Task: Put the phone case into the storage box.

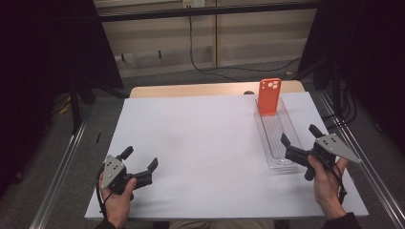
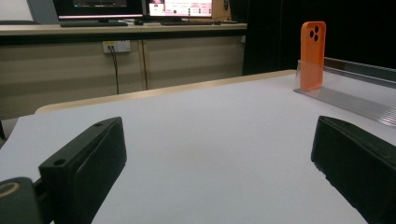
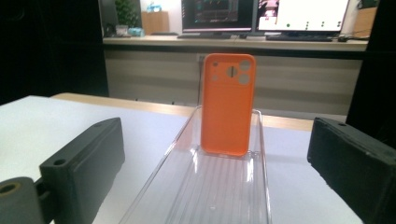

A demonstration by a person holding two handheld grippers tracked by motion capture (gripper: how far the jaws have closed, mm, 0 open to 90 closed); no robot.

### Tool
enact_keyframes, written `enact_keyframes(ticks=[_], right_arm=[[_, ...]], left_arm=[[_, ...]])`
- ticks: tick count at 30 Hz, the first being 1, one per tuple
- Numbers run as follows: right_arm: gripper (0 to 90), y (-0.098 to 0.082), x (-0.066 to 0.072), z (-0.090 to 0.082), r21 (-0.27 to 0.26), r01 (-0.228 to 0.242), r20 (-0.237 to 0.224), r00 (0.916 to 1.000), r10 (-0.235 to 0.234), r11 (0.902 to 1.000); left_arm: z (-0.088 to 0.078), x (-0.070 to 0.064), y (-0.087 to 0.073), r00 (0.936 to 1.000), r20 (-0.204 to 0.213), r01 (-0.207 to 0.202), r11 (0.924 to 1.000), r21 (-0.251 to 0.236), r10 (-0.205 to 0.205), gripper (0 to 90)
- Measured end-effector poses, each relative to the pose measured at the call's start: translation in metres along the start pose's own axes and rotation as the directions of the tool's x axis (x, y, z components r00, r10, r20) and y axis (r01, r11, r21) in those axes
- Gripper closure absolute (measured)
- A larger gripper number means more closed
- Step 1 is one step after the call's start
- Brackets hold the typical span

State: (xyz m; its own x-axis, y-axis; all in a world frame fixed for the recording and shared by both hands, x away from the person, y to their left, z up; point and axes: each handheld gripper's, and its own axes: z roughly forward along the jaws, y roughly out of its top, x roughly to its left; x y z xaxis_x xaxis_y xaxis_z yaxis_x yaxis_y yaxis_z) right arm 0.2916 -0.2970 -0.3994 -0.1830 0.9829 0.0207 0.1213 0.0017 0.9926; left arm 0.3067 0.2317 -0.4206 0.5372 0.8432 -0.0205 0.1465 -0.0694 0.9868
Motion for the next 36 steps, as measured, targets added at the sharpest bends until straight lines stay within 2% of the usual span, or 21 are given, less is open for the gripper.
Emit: enact_keyframes(ticks=[3, 5, 8, 19, 22, 26, 29, 32, 36], right_arm=[[2.9, -0.006, 0.001, -0.006, 0.003, 0.014, 0.015, 0.9998, -0.014, 0.9999], [2.7, -0.011, 0.001, -0.009, 0.013, 0.000, 0.019, 0.9998, 0.000, 0.9999], [2.7, -0.016, 0.003, -0.013, 0.023, 0.003, 0.019, 0.9998, -0.004, 0.9997], [2.0, -0.025, 0.009, -0.031, 0.042, 0.014, -0.011, 0.9998, -0.014, 0.9990], [1.9, -0.029, 0.006, -0.034, 0.056, -0.004, -0.010, 0.9999, 0.005, 0.9984], [1.9, -0.035, 0.004, -0.037, 0.066, -0.001, 0.002, 1.0000, 0.001, 0.9979], [1.7, -0.039, 0.005, -0.039, 0.086, 0.041, 0.007, 0.9991, -0.041, 0.9955], [1.7, -0.041, 0.007, -0.040, 0.094, 0.037, -0.006, 0.9993, -0.036, 0.9949], [1.7, -0.040, 0.006, -0.040, 0.075, 0.037, -0.017, 0.9992, -0.036, 0.9965]], left_arm=[[0.000, 0.000, 0.000, 1.0000, -0.006, -0.006, 1.0000, 0.004, 0.006, 3.3], [0.000, 0.000, 0.000, 1.0000, -0.005, -0.008, 1.0000, 0.003, 0.008, 3.3], [-0.001, 0.000, 0.000, 0.9999, -0.010, -0.007, 0.9999, 0.007, 0.008, 3.3], [-0.008, 0.002, -0.003, 0.9997, -0.026, -0.002, 0.9999, 0.012, 0.003, 3.3], [-0.008, 0.001, -0.003, 0.9986, -0.053, -0.003, 0.9995, 0.031, 0.004, 4.5], [-0.008, 0.001, -0.004, 0.9986, -0.052, -0.007, 0.9994, 0.033, 0.009, 4.3], [-0.008, 0.001, -0.004, 0.9985, -0.054, -0.005, 0.9994, 0.036, 0.007, 4.1], [-0.007, 0.001, -0.004, 0.9990, -0.046, 0.002, 0.9994, 0.033, -0.001, 4.1], [-0.003, 0.000, -0.003, 0.9995, -0.033, 0.000, 0.9991, 0.043, 0.002, 3.7]])
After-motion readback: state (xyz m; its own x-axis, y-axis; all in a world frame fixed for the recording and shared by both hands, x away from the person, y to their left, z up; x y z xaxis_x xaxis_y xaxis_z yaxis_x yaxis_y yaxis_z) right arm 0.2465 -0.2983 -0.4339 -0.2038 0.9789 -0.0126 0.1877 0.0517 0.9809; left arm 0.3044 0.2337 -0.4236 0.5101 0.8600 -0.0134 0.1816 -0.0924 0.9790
